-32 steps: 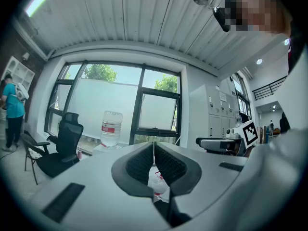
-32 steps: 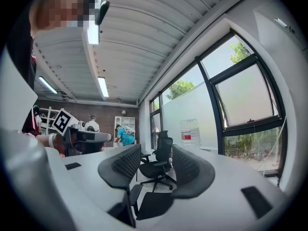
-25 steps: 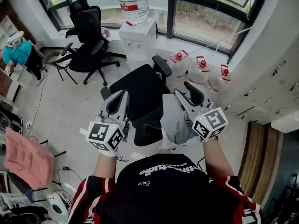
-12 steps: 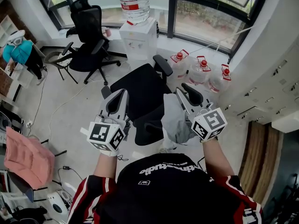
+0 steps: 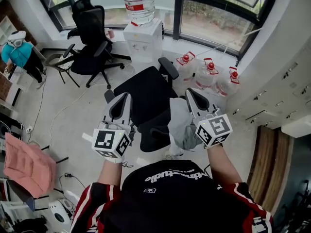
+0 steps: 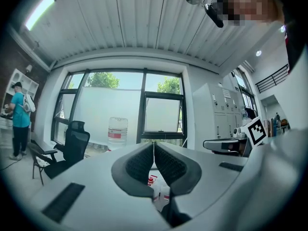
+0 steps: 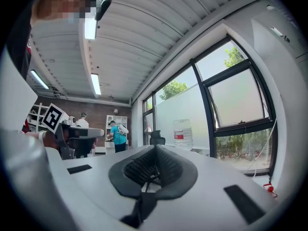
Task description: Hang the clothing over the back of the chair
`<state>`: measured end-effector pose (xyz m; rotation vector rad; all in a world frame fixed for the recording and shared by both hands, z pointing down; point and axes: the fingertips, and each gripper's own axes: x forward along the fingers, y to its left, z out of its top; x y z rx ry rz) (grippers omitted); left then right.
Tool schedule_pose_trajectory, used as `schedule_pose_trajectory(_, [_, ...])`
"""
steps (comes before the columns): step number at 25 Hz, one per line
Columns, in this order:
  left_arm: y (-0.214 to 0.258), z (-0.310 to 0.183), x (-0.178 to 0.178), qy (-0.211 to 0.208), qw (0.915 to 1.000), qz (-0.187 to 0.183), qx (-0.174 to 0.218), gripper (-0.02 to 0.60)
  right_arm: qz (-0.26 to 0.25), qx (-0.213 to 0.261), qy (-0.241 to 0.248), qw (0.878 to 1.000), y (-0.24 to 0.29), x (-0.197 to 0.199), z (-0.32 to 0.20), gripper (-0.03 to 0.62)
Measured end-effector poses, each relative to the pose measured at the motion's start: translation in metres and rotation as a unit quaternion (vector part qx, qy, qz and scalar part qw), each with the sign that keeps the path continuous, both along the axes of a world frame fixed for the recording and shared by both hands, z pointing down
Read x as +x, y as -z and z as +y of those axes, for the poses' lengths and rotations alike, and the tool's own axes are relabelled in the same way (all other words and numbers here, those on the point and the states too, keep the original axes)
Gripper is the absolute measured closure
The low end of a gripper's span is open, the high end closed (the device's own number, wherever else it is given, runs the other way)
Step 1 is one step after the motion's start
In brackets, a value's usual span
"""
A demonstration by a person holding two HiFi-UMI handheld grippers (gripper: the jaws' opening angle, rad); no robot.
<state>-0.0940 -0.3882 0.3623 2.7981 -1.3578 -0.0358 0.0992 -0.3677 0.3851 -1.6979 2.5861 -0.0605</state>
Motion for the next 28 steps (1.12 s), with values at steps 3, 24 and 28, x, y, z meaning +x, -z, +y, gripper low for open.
schedule_pose_trajectory(3, [-0.004,-0.001,0.001,0.001,1.0000,-0.005,-0.001,0.555,0.001,-0.001,-0.005,1.000,-0.001,0.000,-0.002,0.579])
schedule_pose_trajectory(24, [-0.012,-0.005,-0.001,0.016,0.9998,0.009,0.002,0.555,0.008,0.032,-0.062,0.998,0.001,0.011,0.000,0.582])
schedule_pose_trajectory(28, [-0.011,-0.006,-0.002,0.018,0.9997,0.016,0.003,0.555,0.008,0.033,-0.066,0.997,0.002,0.012,-0.001,0.583])
